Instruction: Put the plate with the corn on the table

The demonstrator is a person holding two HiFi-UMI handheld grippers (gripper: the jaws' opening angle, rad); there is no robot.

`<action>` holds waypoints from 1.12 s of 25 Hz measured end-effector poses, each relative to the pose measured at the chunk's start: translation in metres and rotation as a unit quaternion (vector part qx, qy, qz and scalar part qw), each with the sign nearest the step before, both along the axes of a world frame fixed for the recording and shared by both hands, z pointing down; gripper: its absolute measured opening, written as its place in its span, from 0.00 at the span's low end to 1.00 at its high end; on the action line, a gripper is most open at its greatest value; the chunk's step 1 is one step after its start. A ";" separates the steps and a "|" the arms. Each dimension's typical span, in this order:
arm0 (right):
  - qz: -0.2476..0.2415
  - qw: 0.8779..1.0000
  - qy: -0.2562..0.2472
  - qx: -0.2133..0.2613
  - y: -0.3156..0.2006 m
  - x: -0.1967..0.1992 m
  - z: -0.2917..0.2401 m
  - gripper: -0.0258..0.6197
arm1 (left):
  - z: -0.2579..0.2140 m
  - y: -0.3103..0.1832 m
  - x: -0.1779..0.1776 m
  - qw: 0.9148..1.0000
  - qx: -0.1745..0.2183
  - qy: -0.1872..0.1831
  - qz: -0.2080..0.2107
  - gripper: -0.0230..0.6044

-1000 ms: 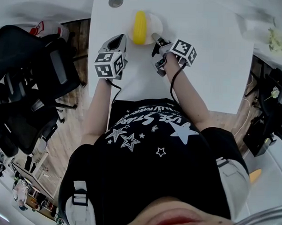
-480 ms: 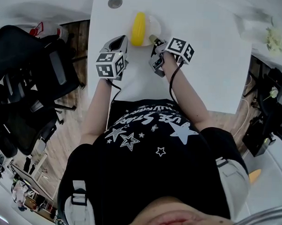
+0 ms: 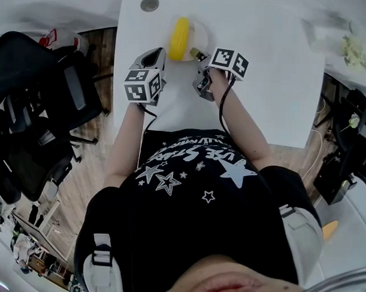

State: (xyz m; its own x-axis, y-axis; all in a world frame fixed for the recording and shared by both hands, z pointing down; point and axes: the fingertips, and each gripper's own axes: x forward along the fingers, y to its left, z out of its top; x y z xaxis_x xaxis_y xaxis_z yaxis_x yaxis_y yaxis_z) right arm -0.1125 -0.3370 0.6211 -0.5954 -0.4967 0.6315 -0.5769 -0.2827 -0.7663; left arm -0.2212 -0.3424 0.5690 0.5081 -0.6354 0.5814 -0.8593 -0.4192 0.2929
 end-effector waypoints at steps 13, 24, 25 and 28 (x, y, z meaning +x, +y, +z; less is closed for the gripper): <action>-0.041 0.998 0.051 0.005 0.000 -0.002 -0.014 0.37 | -0.004 0.007 -0.003 1.000 0.001 0.004 -0.004 0.05; -0.016 0.996 0.084 0.012 0.005 0.018 -0.016 0.38 | -0.005 0.011 -0.006 1.000 0.000 0.012 -0.005 0.05; -0.018 0.996 0.081 0.018 0.005 0.018 -0.018 0.38 | -0.006 0.011 -0.006 1.000 0.001 0.011 -0.005 0.05; -0.045 0.994 0.084 0.050 0.007 0.021 -0.027 0.19 | -0.011 0.014 -0.003 1.000 0.005 0.011 -0.007 0.05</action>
State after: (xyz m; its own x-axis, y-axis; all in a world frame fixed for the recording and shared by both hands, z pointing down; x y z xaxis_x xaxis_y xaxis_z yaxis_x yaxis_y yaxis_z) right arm -0.0911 -0.3304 0.5938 -0.5306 -0.5115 0.6759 -0.7180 -0.1525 -0.6791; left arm -0.2245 -0.3284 0.5585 0.5111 -0.6488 0.5638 -0.8589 -0.4097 0.3073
